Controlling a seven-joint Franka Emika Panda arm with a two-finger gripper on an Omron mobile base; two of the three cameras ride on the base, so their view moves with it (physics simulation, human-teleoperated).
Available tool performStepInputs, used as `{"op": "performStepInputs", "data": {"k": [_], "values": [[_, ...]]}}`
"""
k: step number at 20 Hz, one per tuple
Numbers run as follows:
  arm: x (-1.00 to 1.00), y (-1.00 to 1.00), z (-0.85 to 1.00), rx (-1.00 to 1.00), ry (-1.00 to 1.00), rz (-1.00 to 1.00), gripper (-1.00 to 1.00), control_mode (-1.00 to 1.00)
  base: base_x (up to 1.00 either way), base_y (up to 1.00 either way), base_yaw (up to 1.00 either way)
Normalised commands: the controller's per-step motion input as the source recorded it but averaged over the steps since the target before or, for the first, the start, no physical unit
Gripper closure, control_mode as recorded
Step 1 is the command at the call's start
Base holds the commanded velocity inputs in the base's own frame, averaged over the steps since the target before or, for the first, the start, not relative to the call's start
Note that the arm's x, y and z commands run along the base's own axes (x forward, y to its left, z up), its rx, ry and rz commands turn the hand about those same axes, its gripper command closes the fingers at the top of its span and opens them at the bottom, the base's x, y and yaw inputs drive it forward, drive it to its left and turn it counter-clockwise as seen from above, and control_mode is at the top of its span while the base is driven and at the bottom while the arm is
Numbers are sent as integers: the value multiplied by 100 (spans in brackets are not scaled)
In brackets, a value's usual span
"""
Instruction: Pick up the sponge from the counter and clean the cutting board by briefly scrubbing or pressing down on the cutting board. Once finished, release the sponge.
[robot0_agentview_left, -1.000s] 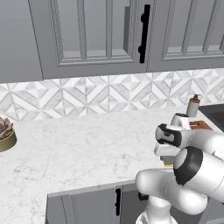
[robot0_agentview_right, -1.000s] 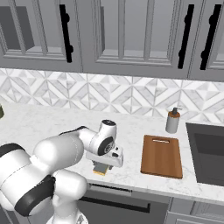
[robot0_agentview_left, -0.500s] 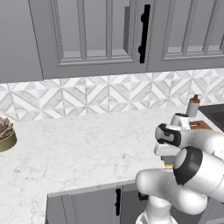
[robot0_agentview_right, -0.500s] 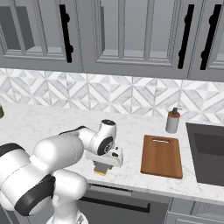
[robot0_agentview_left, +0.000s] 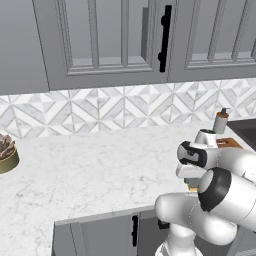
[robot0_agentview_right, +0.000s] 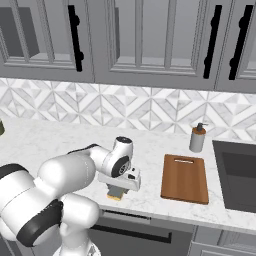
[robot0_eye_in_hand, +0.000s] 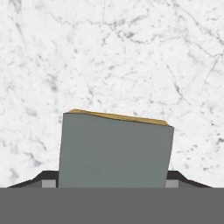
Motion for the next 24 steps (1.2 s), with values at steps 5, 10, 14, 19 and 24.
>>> {"op": "performStepInputs", "data": {"k": [5,10,14,19,24], "values": [[0,0,0,0,0,0,100,-100,0,0,0],[-1,-1,20,0,0,0,100,-100,0,0,0],[-1,0,45,0,0,0,100,-100,0,0,0],[-6,-15,38,0,0,0,100,-100,0,0,0],[0,-40,20,0,1,2,100,-100,0,0,0]]}}
